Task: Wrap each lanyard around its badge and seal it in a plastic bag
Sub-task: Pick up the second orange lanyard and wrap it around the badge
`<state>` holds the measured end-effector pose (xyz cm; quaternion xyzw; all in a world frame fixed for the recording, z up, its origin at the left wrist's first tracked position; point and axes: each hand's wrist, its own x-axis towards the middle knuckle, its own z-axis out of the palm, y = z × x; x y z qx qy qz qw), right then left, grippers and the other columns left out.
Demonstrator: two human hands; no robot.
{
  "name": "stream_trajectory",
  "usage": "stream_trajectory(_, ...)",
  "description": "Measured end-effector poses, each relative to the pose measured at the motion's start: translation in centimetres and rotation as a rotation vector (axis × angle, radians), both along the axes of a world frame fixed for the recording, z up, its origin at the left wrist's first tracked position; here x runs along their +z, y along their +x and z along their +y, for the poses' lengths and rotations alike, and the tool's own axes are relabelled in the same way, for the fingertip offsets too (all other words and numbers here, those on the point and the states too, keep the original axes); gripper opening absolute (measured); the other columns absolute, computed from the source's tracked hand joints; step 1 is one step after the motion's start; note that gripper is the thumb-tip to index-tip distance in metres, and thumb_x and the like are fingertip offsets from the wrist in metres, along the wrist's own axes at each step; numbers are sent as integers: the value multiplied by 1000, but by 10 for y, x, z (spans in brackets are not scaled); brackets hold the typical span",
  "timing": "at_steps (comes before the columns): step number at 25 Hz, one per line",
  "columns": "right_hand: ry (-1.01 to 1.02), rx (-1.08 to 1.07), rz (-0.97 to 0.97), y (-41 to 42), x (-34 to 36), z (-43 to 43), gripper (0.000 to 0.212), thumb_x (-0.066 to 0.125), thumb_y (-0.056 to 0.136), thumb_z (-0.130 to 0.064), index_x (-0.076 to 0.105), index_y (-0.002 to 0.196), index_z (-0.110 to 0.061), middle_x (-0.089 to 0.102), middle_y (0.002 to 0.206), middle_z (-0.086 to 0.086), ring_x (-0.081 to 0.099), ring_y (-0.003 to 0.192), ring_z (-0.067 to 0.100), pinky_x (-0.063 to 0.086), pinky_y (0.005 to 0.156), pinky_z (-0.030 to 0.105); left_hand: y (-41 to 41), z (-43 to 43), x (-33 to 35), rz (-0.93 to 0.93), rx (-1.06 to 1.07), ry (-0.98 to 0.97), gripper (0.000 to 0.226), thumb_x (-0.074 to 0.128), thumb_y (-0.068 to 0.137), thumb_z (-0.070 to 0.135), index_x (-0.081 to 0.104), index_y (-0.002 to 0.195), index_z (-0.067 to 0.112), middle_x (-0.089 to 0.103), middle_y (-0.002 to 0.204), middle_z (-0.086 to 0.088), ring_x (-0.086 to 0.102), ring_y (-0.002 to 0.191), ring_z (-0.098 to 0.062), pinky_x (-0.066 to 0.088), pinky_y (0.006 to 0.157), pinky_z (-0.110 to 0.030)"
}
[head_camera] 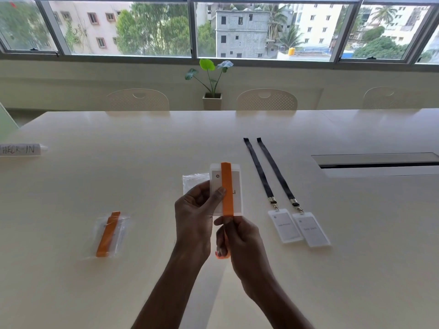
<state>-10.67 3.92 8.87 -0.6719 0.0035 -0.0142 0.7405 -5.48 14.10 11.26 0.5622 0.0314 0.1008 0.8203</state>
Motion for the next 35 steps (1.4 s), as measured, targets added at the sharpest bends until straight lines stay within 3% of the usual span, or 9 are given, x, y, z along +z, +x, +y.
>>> stream_trajectory(6,-124,3,-27,-8,12,-6,35,44,112,-22,69,90,-15,70,65,4,59,54,12,48,54,20,7,1,-6,-1,33,80,26,79,90,11,78,115,11,83,103,0,80,96,-18,66,81,-30)
stream_trajectory(10,-256,-16,-77,-5,20,-11,35,50,109,-26,72,84,-16,73,71,1,63,61,9,52,61,27,10,-1,-14,34,34,68,24,79,90,16,79,114,15,83,103,-2,79,96,-23,66,79,-38)
stream_trajectory(14,-398,-118,-204,0,27,-19,26,66,100,-32,81,79,-29,64,99,-18,63,100,3,55,74,15,10,-2,-23,96,5,9,27,78,92,16,76,119,14,81,112,-9,77,104,-35,63,84,-46)
stream_trajectory(17,-390,-71,-293,8,33,-27,25,65,102,-26,83,86,-32,69,108,-25,59,117,4,58,81,18,7,-2,-27,124,-71,-78,27,77,92,9,75,119,8,80,111,-15,78,102,-34,63,79,-36)
stream_trajectory(21,-436,-76,-395,23,38,-39,32,50,101,-36,79,87,-31,72,99,-23,64,111,10,54,88,33,1,-5,-30,122,-124,-85,28,78,89,9,75,117,7,80,109,-17,78,100,-30,61,77,-32)
stream_trajectory(26,-579,-141,-414,48,42,-60,13,73,96,-19,81,104,-25,66,103,-32,61,109,-5,53,93,22,-12,-9,-33,127,-192,-55,37,81,76,29,77,111,16,81,107,-10,78,99,-26,63,74,-29)
stream_trajectory(28,-616,-164,-411,55,45,-65,17,77,92,-19,81,104,-29,63,103,-35,59,108,-9,54,97,28,-15,-10,-35,142,-208,-38,39,80,75,32,76,111,19,81,108,-6,78,100,-25,63,74,-28)
stream_trajectory(32,-671,-173,-439,63,44,-65,18,79,88,-19,83,103,-28,65,104,-29,63,113,12,52,100,52,-17,-8,-35,153,-220,-53,40,78,75,33,74,113,20,82,105,-3,78,99,-22,63,73,-27)
stream_trajectory(35,-661,-175,-479,69,39,-64,17,79,88,-18,83,102,-27,69,105,-23,64,112,14,53,97,52,-18,-8,-34,135,-241,-42,39,78,77,33,75,112,18,82,106,-5,79,100,-23,64,75,-28)
